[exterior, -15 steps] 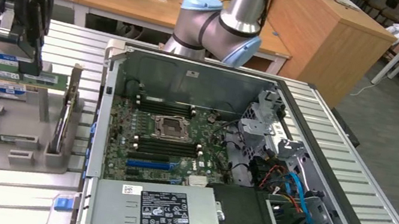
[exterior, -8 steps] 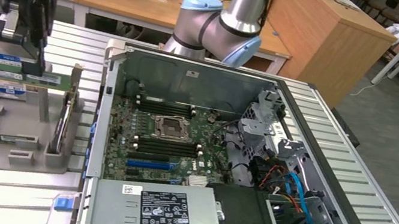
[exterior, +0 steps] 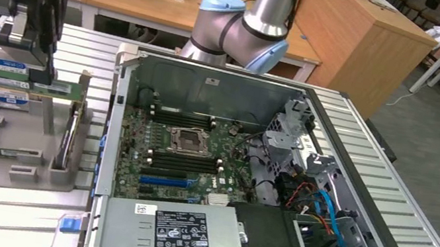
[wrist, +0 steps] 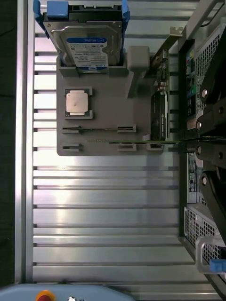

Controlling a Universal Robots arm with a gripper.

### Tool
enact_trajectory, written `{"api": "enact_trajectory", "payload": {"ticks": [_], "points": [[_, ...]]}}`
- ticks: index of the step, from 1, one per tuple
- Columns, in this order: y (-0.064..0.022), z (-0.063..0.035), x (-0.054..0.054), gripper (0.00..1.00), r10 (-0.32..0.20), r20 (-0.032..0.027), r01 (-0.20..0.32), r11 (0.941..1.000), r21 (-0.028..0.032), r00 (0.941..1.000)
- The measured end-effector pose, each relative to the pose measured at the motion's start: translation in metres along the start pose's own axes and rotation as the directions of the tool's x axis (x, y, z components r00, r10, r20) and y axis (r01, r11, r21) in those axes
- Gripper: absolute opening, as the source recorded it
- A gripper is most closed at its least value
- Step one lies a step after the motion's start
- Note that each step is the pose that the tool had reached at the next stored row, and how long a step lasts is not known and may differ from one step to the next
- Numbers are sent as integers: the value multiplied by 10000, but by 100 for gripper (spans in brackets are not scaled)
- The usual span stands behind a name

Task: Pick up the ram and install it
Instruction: 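Pick up the ram and move it above insertion slot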

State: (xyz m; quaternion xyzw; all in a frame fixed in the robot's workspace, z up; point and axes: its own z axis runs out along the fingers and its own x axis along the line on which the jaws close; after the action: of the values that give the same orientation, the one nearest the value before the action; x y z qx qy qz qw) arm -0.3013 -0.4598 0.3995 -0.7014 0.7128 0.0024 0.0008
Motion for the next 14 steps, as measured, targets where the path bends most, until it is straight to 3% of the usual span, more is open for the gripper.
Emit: {"api": "enact_trajectory", "payload": {"ticks": [14], "points": [[-117,0,-6,12,0,0,0,10000,0,10000]]}}
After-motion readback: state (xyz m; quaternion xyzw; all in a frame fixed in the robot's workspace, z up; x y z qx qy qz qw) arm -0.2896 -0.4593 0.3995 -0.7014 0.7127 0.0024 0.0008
